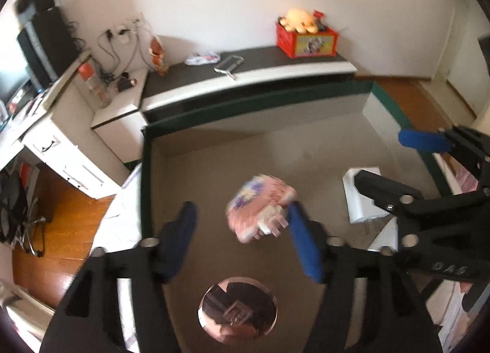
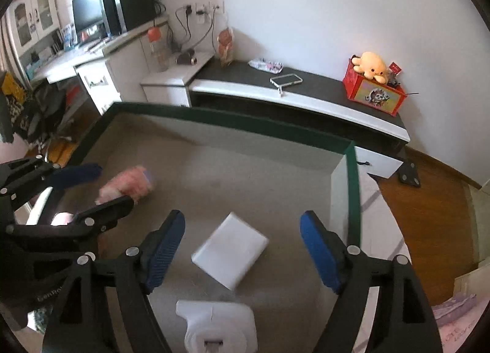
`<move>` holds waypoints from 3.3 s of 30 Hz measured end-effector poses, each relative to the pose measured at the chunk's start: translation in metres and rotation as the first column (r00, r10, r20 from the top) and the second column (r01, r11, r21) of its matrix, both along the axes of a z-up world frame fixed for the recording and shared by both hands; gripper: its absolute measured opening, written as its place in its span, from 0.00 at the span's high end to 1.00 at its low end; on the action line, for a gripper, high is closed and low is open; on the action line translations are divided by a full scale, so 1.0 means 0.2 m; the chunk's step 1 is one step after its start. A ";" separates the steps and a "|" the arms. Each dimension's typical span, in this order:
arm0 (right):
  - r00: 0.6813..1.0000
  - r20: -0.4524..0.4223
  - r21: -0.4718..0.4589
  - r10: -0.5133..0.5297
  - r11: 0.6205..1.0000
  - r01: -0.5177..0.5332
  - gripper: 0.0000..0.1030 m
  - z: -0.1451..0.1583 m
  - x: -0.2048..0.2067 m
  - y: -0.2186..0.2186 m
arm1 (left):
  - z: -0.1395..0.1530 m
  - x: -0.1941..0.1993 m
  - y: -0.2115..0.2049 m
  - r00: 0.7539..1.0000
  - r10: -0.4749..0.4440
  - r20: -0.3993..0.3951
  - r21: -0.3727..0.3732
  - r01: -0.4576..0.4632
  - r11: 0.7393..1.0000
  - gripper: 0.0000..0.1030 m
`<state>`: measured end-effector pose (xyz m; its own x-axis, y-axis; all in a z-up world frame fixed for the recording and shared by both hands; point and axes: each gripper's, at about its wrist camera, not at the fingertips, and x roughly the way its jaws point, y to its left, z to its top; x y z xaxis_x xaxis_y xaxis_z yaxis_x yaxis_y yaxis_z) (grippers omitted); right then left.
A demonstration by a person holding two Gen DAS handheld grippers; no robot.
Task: Organize rigid objects
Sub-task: 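Carry the figure and adapter into the pink box and open both tools, then withdraw both tools from the box back over the bed, then grasp the glass bottle with the left tool while the right tool grasps the white-pink block figure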
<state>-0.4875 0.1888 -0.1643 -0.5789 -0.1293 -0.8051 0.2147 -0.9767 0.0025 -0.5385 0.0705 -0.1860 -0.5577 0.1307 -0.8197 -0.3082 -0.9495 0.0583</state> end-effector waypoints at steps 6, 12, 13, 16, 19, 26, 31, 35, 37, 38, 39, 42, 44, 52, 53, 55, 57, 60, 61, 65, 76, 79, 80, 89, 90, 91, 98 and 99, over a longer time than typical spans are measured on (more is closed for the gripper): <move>0.994 -0.111 -0.021 -0.010 1.000 0.008 0.19 0.19 0.23 0.01 | 0.23 0.30 -0.14 0.985 0.050 -0.165 0.035 -0.045 0.998 0.05; 0.965 -0.261 -0.047 -0.022 0.999 0.010 0.15 0.41 0.60 0.03 | 0.44 0.71 -0.30 0.936 0.119 -0.332 0.077 -0.099 0.992 0.00; 0.958 -0.285 -0.051 -0.024 0.999 0.009 0.14 0.44 0.68 0.03 | 0.47 0.80 -0.33 0.925 0.132 -0.355 0.092 -0.106 0.990 0.00; 0.937 -0.348 -0.062 -0.031 0.998 0.010 0.14 0.49 0.89 0.02 | 0.54 1.04 -0.38 0.891 0.176 -0.419 0.124 -0.136 0.983 0.00; 0.910 -0.412 -0.046 -0.057 0.998 0.041 0.14 0.52 1.10 0.01 | 0.57 1.25 -0.40 0.863 0.208 -0.459 0.151 -0.155 0.976 0.00; 0.836 -0.529 -0.065 -0.149 0.989 0.134 0.14 0.53 1.55 0.05 | 0.56 1.67 -0.44 0.819 0.244 -0.519 0.177 -0.176 0.968 0.00; 0.784 -0.586 -0.095 -0.205 0.978 0.185 0.14 0.52 1.77 0.06 | 0.55 1.87 -0.42 0.802 0.250 -0.542 0.184 -0.176 0.967 0.00; 0.771 -0.593 -0.116 -0.232 0.972 0.203 0.14 0.52 1.86 0.08 | 0.54 1.95 -0.40 0.798 0.230 -0.558 0.171 -0.161 0.972 0.00; 0.771 -0.591 -0.117 -0.237 0.971 0.208 0.14 0.52 1.90 0.08 | 0.53 1.97 -0.40 0.804 0.224 -0.551 0.173 -0.152 0.973 0.00; 0.775 -0.587 -0.113 -0.235 0.971 0.209 0.14 0.52 1.90 0.08 | 0.53 1.98 -0.40 0.804 0.224 -0.551 0.176 -0.151 0.973 0.00; 0.775 -0.586 -0.113 -0.235 0.971 0.209 0.14 0.52 1.92 0.07 | 0.53 1.99 -0.40 0.807 0.221 -0.548 0.176 -0.148 0.973 0.00; 0.781 -0.579 -0.103 -0.232 0.972 0.212 0.14 0.49 1.95 0.06 | 0.51 2.01 -0.41 0.813 0.216 -0.541 0.176 -0.141 0.974 0.00; 0.788 -0.572 -0.098 -0.229 0.972 0.211 0.14 0.48 1.96 0.06 | 0.50 2.01 -0.40 0.817 0.208 -0.537 0.170 -0.136 0.976 0.00; 0.804 -0.547 -0.092 -0.233 0.971 0.219 0.14 0.45 1.95 0.07 | 0.47 2.01 -0.39 0.827 0.187 -0.529 0.142 -0.131 0.981 0.00; 0.806 -0.543 -0.089 -0.234 0.971 0.221 0.14 0.44 1.95 0.07 | 0.46 2.01 -0.39 0.830 0.185 -0.527 0.138 -0.132 0.982 0.00; 0.812 -0.534 -0.083 -0.236 0.970 0.227 0.14 0.42 1.93 0.08 | 0.43 1.99 -0.41 0.838 0.186 -0.513 0.138 -0.133 0.982 0.00; 0.818 -0.523 -0.079 -0.240 0.969 0.234 0.14 0.39 1.92 0.08 | 0.40 1.98 -0.43 0.847 0.194 -0.495 0.134 -0.147 0.980 0.00; 0.834 -0.493 -0.083 -0.249 0.967 0.240 0.14 0.33 1.89 0.10 | 0.32 1.94 -0.45 0.863 0.210 -0.459 0.134 -0.167 0.977 0.00; 0.841 -0.478 -0.082 -0.252 0.967 0.243 0.14 0.30 1.87 0.10 | 0.30 1.93 -0.46 0.870 0.206 -0.447 0.132 -0.164 0.978 0.00; 0.875 -0.412 -0.066 -0.253 0.966 0.249 0.14 0.19 1.80 0.11 | 0.18 1.87 -0.46 0.903 0.189 -0.385 0.108 -0.159 0.981 0.00; 0.943 -0.215 -0.023 -0.254 0.967 0.255 0.14 -0.16 1.61 0.13 | -0.09 1.68 -0.43 0.960 0.165 -0.226 0.137 -0.136 0.981 0.00; 0.945 -0.213 -0.012 -0.247 0.968 0.251 0.14 -0.19 1.60 0.13 | -0.16 1.61 -0.41 0.969 0.159 -0.190 0.129 -0.136 0.982 0.00; 0.946 -0.213 -0.011 -0.244 0.969 0.248 0.14 -0.19 1.59 0.13 | -0.19 1.58 -0.40 0.972 0.157 -0.177 0.126 -0.136 0.983 0.00; 0.953 -0.174 -0.008 -0.247 0.968 0.249 0.14 -0.26 1.52 0.15 | -0.31 1.43 -0.32 0.989 0.081 -0.126 0.083 -0.071 0.994 0.24; 0.954 -0.167 -0.008 -0.248 0.968 0.250 0.14 -0.27 1.51 0.16 | -0.32 1.42 -0.31 0.989 0.058 -0.133 0.084 -0.047 0.995 0.35; 0.955 -0.163 -0.014 -0.248 0.968 0.250 0.14 -0.27 1.51 0.16 | -0.32 1.42 -0.31 0.991 0.046 -0.129 0.086 -0.035 0.996 0.39; 0.965 -0.171 -0.050 -0.198 0.980 0.192 0.14 -0.23 1.53 0.07 | -0.30 1.48 -0.34 0.990 0.033 -0.138 0.077 -0.023 0.997 0.39; 0.968 -0.171 -0.046 -0.187 0.982 0.181 0.14 -0.22 1.53 0.05 | -0.30 1.49 -0.35 0.990 0.031 -0.139 0.074 -0.021 0.997 0.39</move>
